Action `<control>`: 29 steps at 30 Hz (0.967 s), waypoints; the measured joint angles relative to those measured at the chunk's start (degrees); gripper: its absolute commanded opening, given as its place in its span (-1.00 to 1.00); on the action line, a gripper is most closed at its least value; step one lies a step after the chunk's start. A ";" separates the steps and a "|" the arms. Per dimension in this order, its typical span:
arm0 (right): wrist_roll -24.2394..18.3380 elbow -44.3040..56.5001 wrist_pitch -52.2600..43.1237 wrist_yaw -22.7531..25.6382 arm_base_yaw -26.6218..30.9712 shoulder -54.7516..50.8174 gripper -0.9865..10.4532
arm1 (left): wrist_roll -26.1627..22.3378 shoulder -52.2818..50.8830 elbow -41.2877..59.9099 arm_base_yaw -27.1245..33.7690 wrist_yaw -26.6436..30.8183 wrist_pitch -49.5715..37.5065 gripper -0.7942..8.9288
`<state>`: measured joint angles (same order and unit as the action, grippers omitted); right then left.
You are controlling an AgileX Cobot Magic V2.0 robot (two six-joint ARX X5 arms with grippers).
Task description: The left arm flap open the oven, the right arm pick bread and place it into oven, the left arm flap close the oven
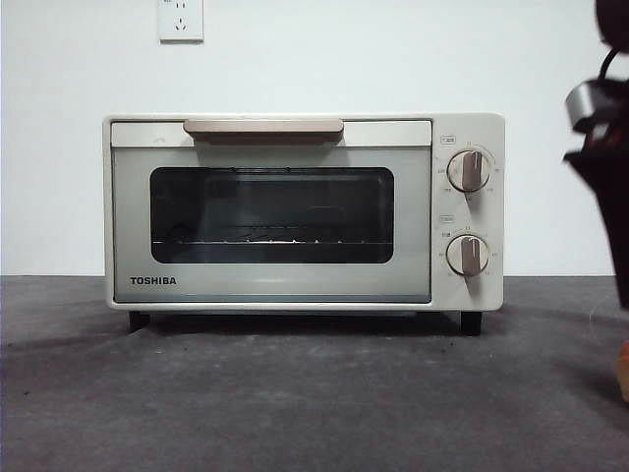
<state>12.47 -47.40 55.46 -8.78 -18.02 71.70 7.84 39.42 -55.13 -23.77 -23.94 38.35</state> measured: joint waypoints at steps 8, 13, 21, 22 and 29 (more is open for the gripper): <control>0.44 0.00 -2.82 -0.15 -0.50 8.44 0.04 | 0.00 0.00 0.00 0.00 0.00 0.02 0.12; 0.46 0.00 -4.35 -0.20 -0.68 12.52 -0.15 | 0.00 0.00 0.00 0.00 0.00 0.02 0.12; 0.46 0.00 -4.55 -0.24 -0.68 14.16 -0.59 | 0.00 0.00 0.00 0.00 0.11 0.04 0.12; 0.46 0.00 -4.52 -0.28 -0.68 14.14 -0.59 | 0.00 0.02 0.00 0.00 0.13 0.02 0.12; 0.90 0.02 -3.04 -3.45 -0.68 6.56 -0.60 | 0.02 3.82 -0.61 0.00 0.15 0.76 0.02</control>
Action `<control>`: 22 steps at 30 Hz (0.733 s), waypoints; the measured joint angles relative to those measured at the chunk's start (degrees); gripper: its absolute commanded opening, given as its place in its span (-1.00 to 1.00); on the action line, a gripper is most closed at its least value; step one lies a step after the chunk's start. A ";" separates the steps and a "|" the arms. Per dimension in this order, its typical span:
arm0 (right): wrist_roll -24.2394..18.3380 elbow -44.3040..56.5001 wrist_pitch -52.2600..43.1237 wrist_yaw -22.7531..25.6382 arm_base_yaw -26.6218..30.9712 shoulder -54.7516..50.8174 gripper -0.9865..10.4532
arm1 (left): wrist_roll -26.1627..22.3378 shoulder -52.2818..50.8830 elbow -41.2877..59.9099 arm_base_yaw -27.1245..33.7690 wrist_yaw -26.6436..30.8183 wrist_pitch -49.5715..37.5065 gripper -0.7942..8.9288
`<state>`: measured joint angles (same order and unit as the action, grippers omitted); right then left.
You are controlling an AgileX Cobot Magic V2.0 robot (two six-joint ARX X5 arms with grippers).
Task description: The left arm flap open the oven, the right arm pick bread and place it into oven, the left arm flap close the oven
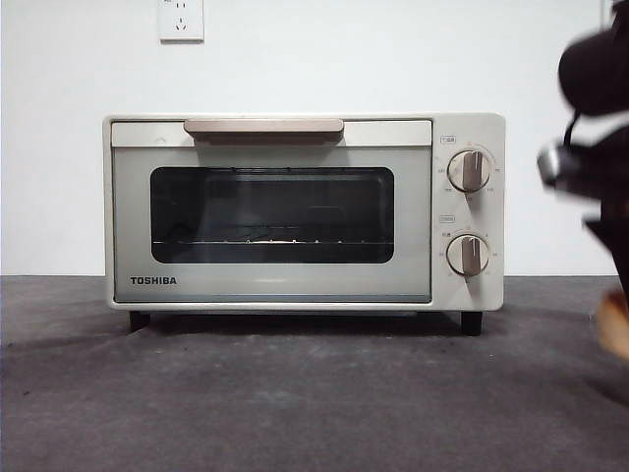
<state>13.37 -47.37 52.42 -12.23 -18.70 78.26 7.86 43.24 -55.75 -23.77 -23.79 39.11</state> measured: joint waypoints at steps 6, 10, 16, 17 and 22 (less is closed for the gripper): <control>0.09 0.00 3.30 -5.73 0.00 -13.31 -0.60 | -0.02 8.59 -3.89 0.00 0.04 0.63 -0.30; 0.15 0.00 3.91 -7.85 0.00 -22.56 -0.60 | -0.98 15.17 -8.28 0.00 0.04 1.73 -0.61; 0.87 0.00 3.93 -10.97 0.00 -35.80 -0.60 | -4.92 25.53 -15.63 -0.94 0.28 3.50 -0.80; 1.11 0.00 3.93 -11.61 0.00 -37.73 -0.60 | -5.66 26.95 -16.74 -1.25 0.55 3.34 -0.80; 3.06 0.00 3.93 -12.11 0.00 -45.00 -0.60 | -9.55 32.87 -20.76 -2.01 2.67 0.66 -0.80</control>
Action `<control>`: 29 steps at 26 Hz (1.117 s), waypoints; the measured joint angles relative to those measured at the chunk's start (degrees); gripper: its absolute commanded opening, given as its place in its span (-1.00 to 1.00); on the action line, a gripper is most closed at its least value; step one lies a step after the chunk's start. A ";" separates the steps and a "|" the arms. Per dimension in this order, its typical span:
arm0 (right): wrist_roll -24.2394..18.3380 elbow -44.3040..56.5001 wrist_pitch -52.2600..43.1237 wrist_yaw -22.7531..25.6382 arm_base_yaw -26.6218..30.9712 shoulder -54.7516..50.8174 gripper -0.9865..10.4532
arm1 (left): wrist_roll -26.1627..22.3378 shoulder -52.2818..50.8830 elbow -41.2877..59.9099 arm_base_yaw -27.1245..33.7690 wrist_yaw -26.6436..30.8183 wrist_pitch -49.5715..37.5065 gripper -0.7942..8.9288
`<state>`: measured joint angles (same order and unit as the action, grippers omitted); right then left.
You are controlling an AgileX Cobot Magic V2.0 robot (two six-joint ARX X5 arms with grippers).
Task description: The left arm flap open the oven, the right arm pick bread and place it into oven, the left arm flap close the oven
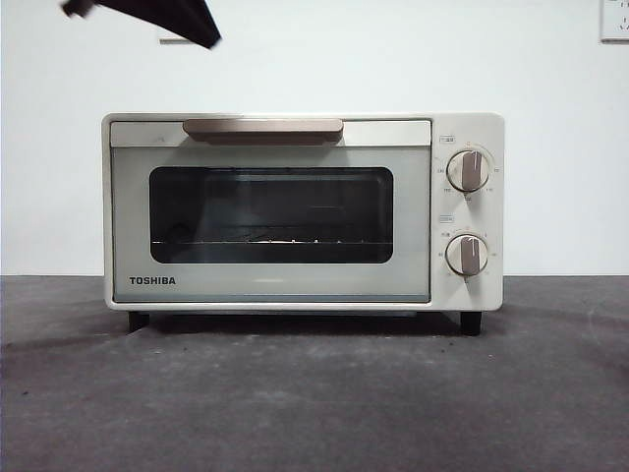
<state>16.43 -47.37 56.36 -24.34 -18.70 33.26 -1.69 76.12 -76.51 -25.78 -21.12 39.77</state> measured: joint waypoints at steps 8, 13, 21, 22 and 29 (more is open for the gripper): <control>1.99 0.00 0.04 0.00 0.00 -6.03 -0.60 | -2.25 7.26 -0.04 -0.13 0.17 -6.16 -0.80; 2.82 0.00 0.09 -0.02 0.00 -6.56 -0.60 | -2.47 9.22 -0.04 -0.13 0.22 -8.72 -0.80; 3.58 0.00 0.13 -0.02 0.00 -6.56 -0.60 | -2.95 10.86 -0.15 -0.24 0.24 -8.85 -0.80; 3.58 0.00 0.15 -0.02 0.00 -6.56 -0.60 | -2.95 10.86 -0.24 -0.28 0.24 -8.63 -0.80; 3.72 0.00 0.15 -0.02 0.00 -6.56 -0.60 | -3.96 10.69 -1.16 -0.76 0.20 -4.55 -0.80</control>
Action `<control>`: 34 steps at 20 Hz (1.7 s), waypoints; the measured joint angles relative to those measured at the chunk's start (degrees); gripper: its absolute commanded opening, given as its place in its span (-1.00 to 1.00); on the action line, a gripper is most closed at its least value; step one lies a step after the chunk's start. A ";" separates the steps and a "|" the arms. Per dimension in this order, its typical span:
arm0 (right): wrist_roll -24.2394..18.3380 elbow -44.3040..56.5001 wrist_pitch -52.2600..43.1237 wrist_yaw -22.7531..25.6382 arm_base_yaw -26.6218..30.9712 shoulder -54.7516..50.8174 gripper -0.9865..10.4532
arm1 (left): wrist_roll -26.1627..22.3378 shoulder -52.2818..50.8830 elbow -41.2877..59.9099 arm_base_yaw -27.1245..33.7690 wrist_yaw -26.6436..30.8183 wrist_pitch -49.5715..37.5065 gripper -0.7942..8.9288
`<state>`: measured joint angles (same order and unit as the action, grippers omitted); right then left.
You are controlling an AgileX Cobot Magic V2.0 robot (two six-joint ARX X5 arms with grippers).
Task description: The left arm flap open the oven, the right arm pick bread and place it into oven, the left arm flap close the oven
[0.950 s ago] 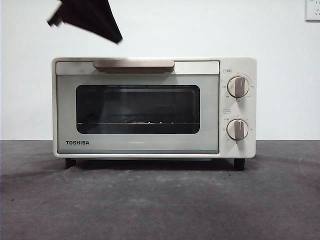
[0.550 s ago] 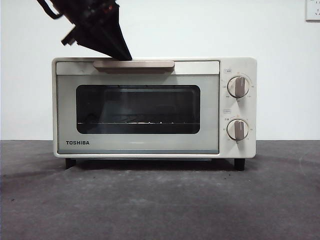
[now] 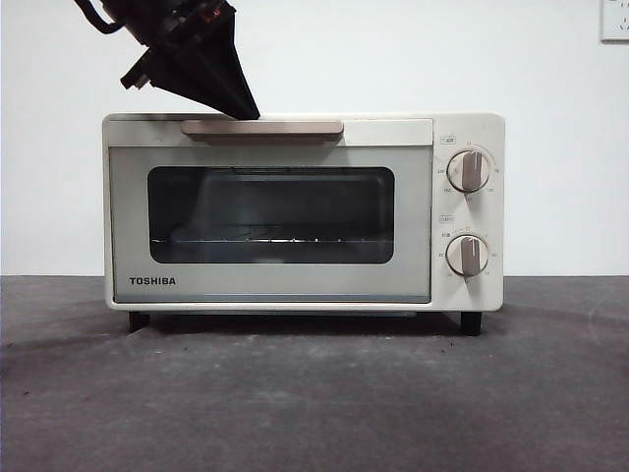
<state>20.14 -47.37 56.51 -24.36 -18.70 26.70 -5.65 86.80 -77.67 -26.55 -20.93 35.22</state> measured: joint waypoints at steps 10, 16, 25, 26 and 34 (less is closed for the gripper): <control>0.31 0.00 0.00 0.02 0.00 0.00 -0.60 | -1.68 -0.94 -0.20 -2.67 1.07 8.48 -0.80; 0.31 0.00 0.02 0.02 0.00 0.00 -0.60 | -1.86 -1.44 2.51 -4.90 0.20 10.27 -0.80; 0.31 0.00 -0.07 0.37 0.00 0.00 -0.60 | 3.52 -6.69 20.48 -9.57 0.24 -0.09 -0.80; 0.31 0.00 -0.20 0.37 0.00 0.00 -0.60 | 4.35 -7.39 21.88 -9.86 0.74 -1.86 -0.80; 0.31 0.00 -0.20 0.37 0.00 0.00 -0.60 | 10.19 -8.07 30.34 -13.75 7.98 -10.71 -0.80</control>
<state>20.45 -47.37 56.31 -23.99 -18.70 26.70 4.54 78.74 -47.33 -40.29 -12.95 24.51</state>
